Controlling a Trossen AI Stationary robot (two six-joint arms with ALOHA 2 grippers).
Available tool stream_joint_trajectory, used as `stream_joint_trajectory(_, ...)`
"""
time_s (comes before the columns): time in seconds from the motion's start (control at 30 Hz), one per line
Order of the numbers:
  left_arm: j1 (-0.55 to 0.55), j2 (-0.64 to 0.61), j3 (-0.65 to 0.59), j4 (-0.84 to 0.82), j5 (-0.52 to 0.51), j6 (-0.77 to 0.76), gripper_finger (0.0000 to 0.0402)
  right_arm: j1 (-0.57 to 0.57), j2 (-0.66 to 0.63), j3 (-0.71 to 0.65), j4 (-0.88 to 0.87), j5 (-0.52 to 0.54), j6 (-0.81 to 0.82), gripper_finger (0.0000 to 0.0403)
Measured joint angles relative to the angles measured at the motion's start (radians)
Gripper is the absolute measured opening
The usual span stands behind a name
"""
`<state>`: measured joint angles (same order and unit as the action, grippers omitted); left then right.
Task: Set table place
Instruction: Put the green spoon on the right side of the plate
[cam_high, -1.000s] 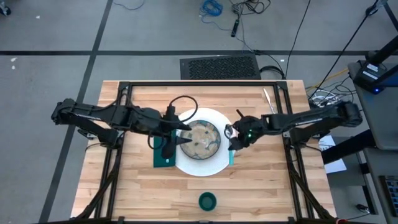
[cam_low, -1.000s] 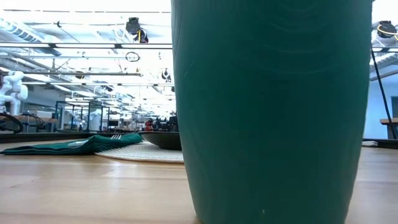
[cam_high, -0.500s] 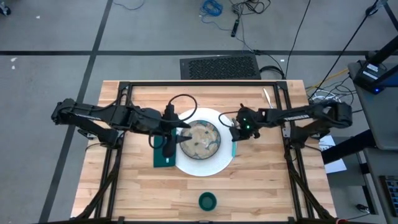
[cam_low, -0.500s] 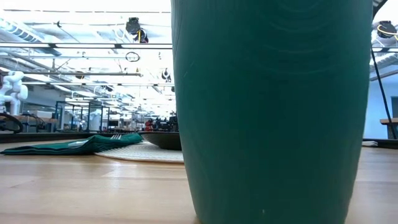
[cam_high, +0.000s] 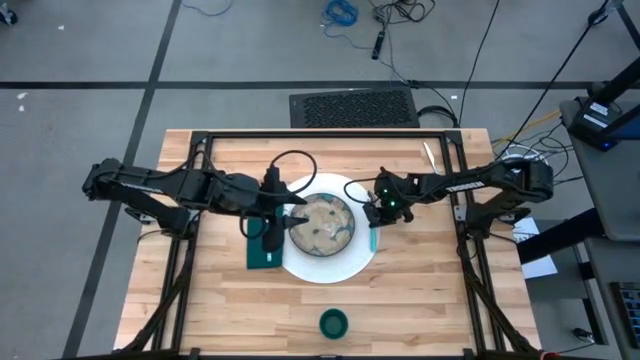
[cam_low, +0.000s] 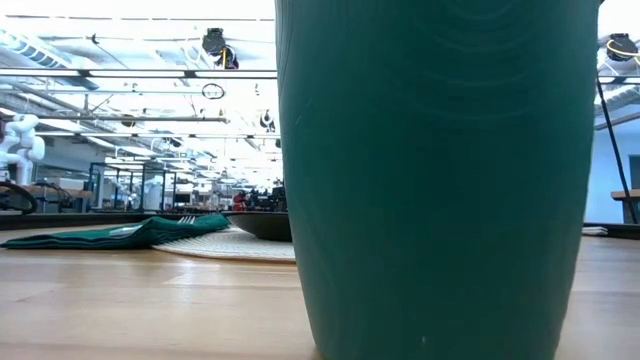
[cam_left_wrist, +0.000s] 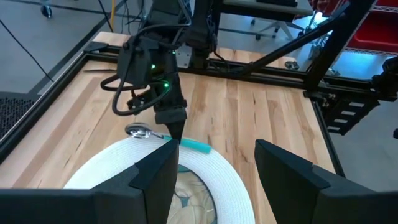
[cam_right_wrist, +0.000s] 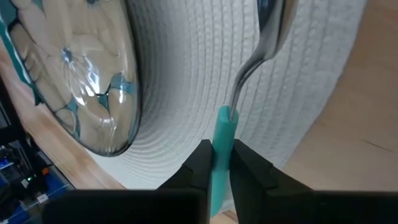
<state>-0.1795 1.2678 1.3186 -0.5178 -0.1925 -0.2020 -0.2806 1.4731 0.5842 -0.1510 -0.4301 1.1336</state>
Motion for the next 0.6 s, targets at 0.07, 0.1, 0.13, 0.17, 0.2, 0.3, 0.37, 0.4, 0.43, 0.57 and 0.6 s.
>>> stream_joint_trajectory(0.07, 0.0, 0.0, 0.0, 0.0, 0.0, 0.0, 0.0196, 0.0, 0.0, 0.0, -0.009, 0.002, 0.002, 0.0023)
stream_joint_trajectory(0.1, 0.0, 0.0, 0.0, 0.0, 0.0, 0.0, 0.0196, 0.0, 0.0, 0.0, -0.012, 0.003, 0.002, 0.0026)
stream_joint_trajectory(0.13, 0.0, 0.0, 0.0, 0.0, 0.0, 0.0, 0.0196, 0.0, 0.0, 0.0, -0.014, 0.005, 0.003, 0.003)
stream_joint_trajectory(0.17, 0.0, 0.0, 0.0, -0.001, 0.0, 0.0, 0.0196, 0.0, 0.0, 0.0, -0.016, 0.006, 0.004, 0.0033)
stream_joint_trajectory(0.2, 0.0, 0.0, 0.0, -0.001, 0.0, 0.0, 0.0196, 0.0, 0.0, 0.0, -0.017, 0.009, 0.004, 0.0037)
stream_joint_trajectory(0.3, 0.0, 0.0, 0.0, -0.001, 0.0, 0.0, 0.0196, 0.0, 0.0, 0.0, -0.02, 0.013, 0.005, 0.0051)
stream_joint_trajectory(0.37, 0.0, 0.0, 0.0, -0.004, 0.0, 0.0, 0.0196, 0.0, 0.0, 0.0, -0.02, 0.014, 0.006, 0.006)
stream_joint_trajectory(0.4, 0.0, 0.0, 0.0, -0.008, 0.0, 0.0, 0.0196, 0.0, 0.0, 0.0, -0.02, 0.018, 0.007, 0.0065)
stream_joint_trajectory(0.43, 0.0, 0.0, 0.0, -0.013, 0.0, 0.0, 0.0196, 0.0, 0.0, 0.0, -0.022, 0.023, 0.012, 0.0068)
stream_joint_trajectory(0.57, 0.0, 0.001, 0.0, -0.027, 0.0, -0.001, 0.0196, 0.001, 0.0, 0.0, -0.031, 0.043, 0.034, 0.0078)
stream_joint_trajectory(0.6, 0.0, 0.001, 0.0, -0.027, 0.0, -0.001, 0.0196, 0.001, 0.0, 0.0, -0.031, 0.043, 0.034, 0.0079)
